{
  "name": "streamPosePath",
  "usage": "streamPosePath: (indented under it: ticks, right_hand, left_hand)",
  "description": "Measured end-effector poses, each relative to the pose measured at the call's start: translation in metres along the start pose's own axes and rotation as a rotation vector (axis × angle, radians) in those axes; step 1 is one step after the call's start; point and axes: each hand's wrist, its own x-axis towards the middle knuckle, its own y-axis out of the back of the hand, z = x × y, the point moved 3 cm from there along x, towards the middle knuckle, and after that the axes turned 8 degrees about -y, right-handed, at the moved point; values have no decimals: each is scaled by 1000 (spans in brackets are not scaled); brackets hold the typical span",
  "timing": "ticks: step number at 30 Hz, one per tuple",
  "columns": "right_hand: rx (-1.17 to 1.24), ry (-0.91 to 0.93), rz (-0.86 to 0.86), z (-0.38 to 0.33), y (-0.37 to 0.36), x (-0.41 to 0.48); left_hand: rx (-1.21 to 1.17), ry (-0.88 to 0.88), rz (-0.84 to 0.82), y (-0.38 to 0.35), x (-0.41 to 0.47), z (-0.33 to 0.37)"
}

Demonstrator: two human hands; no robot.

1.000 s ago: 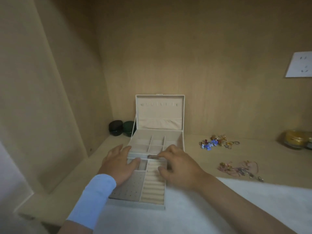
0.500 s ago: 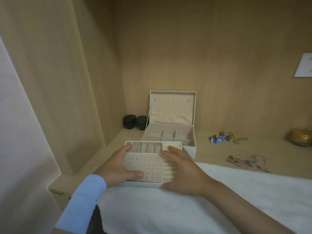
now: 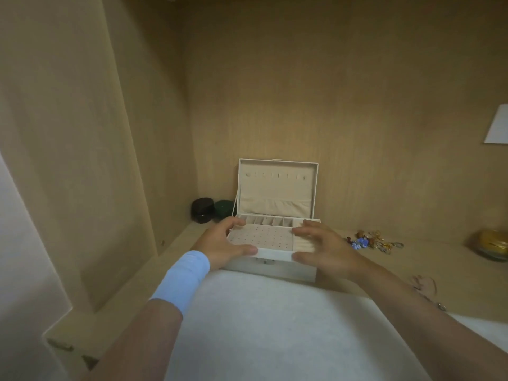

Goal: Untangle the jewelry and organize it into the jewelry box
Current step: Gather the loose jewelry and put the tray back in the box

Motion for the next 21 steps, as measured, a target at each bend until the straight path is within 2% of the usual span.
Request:
streamPosePath:
  ticks: [6,10,17,21]
  right_hand:
    - [-68,-4,-25,7,-13,39]
    - [-113,-28,-63,11,-20,52]
    - [-274,-48,-103,11,-31,51]
    - [-421,-81,-143,7,-38,50]
  left_hand:
    - [93,26,-56,-5,25,-21]
    - [167,-17,-92,-11,29,-25]
    - [252,-24,-99,-15,36,-33]
    - [285,0,-161,-19,36,-38]
